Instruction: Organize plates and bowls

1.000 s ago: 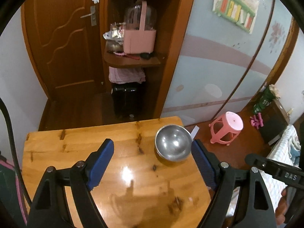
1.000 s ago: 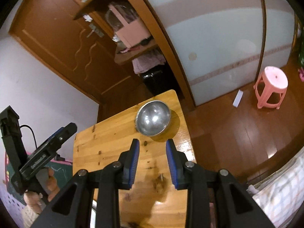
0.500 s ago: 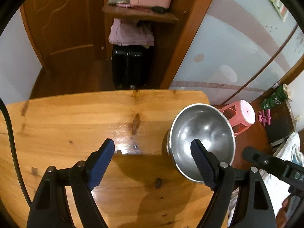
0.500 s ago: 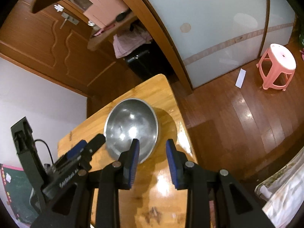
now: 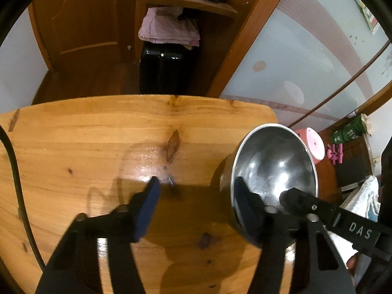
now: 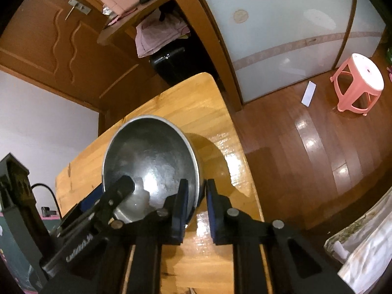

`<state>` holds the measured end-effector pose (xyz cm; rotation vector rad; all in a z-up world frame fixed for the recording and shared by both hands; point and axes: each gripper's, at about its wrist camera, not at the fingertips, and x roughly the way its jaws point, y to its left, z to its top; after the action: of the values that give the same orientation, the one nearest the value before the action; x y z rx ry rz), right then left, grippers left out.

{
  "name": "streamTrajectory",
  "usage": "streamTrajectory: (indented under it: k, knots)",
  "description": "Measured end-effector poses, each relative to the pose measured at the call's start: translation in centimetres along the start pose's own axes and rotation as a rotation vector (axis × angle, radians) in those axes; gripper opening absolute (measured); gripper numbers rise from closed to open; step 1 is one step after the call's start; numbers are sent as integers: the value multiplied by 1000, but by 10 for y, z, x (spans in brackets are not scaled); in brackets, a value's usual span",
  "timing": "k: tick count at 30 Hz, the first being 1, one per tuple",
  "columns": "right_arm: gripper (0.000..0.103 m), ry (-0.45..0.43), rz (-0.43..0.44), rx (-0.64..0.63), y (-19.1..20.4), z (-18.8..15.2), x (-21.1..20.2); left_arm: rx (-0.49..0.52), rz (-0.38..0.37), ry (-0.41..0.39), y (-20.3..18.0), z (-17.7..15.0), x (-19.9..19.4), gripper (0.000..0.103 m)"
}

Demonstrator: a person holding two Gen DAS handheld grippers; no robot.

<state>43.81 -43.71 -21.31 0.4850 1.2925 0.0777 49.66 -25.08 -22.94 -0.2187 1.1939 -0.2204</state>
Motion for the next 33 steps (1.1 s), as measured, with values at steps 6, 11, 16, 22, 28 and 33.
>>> streamTrajectory:
  k: [6,11,16,22,28,33]
  knots:
    - [13,22,0,-22,1,-10,-3,23,-74,58,-7,-7,-2,12]
    - [12,27,-17,-46,4,-25,-11,121,-26,88,-20,-26,-12,11]
    - [12,21,8,-38,4,-43,-31,127,-74,103,-18,-42,-43,10]
    - [12,-2,61,-59,17,-81,-79,160,-88,72,-20,-62,-110,11]
    - [12,-41,97,-98,41,-134,-133,185,-102,31,-19,-97,-193,11]
    - [12,-69,123,-124,57,-187,-174,212,-81,29,-12,-144,-247,11]
